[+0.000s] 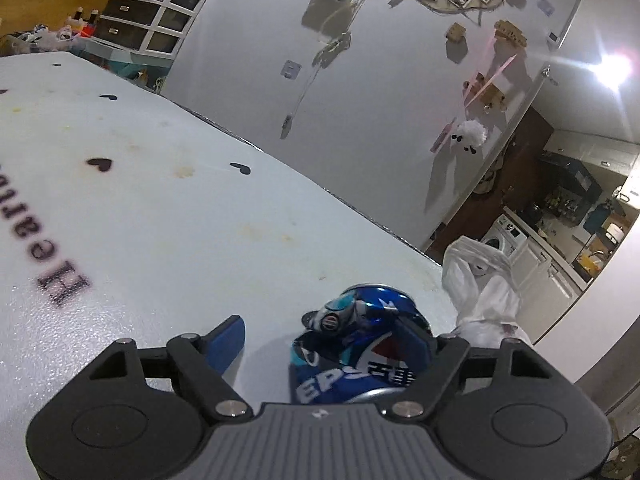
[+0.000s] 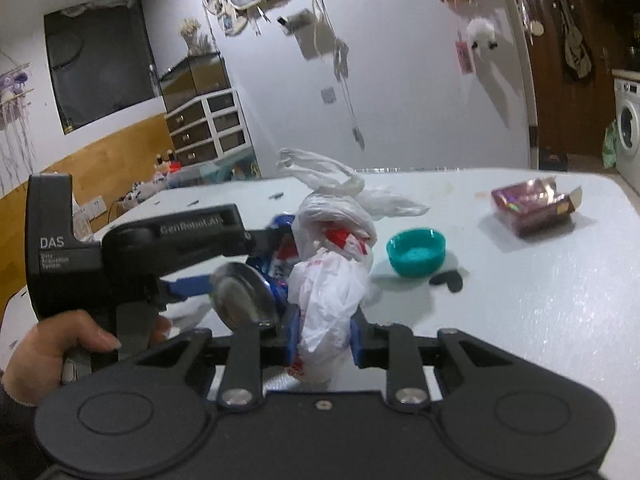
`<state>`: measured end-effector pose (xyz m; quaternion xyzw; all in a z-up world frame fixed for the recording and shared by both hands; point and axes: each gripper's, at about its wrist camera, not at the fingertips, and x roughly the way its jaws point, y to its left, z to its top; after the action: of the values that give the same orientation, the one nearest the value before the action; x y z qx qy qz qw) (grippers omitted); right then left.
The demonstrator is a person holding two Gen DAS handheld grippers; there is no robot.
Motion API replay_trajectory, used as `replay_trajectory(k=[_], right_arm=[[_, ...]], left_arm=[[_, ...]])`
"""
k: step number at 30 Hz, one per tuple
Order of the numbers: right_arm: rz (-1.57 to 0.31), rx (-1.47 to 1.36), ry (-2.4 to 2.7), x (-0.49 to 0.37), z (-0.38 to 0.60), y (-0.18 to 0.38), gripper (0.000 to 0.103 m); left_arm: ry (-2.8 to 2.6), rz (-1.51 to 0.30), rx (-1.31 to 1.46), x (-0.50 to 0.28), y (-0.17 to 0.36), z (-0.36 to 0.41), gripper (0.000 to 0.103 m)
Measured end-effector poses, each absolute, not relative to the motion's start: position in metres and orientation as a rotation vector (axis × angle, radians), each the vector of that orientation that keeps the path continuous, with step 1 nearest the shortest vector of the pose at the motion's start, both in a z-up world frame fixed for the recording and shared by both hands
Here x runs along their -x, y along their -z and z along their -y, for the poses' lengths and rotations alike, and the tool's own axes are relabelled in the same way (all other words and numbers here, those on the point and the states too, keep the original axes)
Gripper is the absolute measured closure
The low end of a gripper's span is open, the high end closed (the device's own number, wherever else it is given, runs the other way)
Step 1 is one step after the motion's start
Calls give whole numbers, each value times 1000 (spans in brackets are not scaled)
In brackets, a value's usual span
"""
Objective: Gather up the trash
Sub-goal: 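Lift the Pepsi can and white plastic bag off the table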
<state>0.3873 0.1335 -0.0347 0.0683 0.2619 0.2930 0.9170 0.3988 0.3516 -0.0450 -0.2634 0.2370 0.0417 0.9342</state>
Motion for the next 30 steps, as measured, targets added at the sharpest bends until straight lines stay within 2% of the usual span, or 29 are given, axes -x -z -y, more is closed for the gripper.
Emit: replay_trajectory(k=[1,3,7,14,20,30], right_arm=[[-544,-146,-607,-388,-133,35,77],[-556,-148,-613,-388,-133,37,77],[-570,-149,-620,-388,-134,39,77],[-571,-136,-596,-385,-128,38,78],[-572,-137,-565,-381,-119,38,78],[-524,-161,-521,-379,-96,33,79]], left_arm=[[-78,-484,543,-400,46,-351,26],[-44,-491,568,-401,47,-350,37],[54,-519,668,-404,52,-350,45],[81,-534,626,-402,49,-335,48],[130,-534,609,-392,40,-321,57],[236,-538,579,-381,38,-298,61]])
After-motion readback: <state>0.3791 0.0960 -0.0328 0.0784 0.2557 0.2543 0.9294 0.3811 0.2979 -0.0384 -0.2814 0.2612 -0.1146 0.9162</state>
